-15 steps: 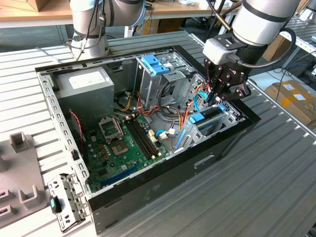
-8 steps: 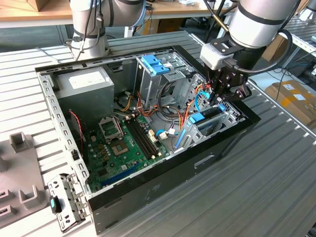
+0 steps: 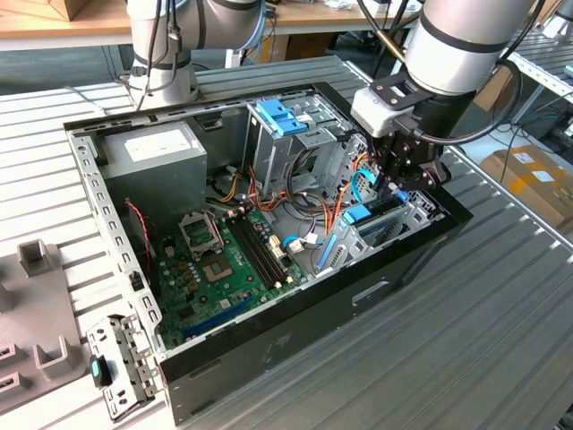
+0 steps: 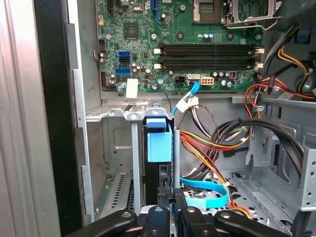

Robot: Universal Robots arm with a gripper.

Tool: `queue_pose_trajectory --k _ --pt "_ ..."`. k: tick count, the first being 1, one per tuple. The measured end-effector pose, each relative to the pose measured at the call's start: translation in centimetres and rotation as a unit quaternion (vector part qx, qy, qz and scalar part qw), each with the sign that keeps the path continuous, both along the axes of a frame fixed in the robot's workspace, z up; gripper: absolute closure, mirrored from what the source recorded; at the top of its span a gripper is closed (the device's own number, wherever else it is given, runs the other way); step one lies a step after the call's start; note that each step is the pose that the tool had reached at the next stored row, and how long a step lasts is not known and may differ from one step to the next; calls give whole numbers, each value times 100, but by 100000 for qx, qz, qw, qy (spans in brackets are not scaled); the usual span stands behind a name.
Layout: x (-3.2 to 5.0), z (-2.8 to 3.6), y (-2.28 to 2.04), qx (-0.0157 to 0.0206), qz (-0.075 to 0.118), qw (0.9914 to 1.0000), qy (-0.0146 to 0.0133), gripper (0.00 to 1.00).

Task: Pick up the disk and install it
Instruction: 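Insert the first disk wire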

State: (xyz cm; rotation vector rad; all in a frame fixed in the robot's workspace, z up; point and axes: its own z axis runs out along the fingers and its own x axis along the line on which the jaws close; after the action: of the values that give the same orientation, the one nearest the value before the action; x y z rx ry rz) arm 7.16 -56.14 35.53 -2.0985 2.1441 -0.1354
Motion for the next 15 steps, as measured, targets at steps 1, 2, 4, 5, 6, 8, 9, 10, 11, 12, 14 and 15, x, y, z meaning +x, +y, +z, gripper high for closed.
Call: queue_pose_trajectory --k 1,2,4,5,6,8,9,10,11,12,14,15 --pt "-2 -3 -3 59 169 100000 -126 84" --pt "-9 -7 -7 145 443 99998 -338 84" --pt "-25 -8 -10 174 606 99997 -494 84" --pt "-25 -8 -10 177 612 99997 -502 84" --pt "-26 -8 -10 178 612 99997 -500 84" --pt "-27 -12 -10 198 606 99997 -505 84" --pt "-30 -23 -10 202 605 99997 -504 84" --pt "-32 -29 -10 199 604 99997 -503 84" --pt "-33 -35 -11 200 605 99997 -503 84" --pt "-33 -37 -11 188 608 99997 -501 84" --pt "-35 -42 -30 399 603 99996 -504 84" --pt "-35 -46 -29 408 609 99996 -505 84"
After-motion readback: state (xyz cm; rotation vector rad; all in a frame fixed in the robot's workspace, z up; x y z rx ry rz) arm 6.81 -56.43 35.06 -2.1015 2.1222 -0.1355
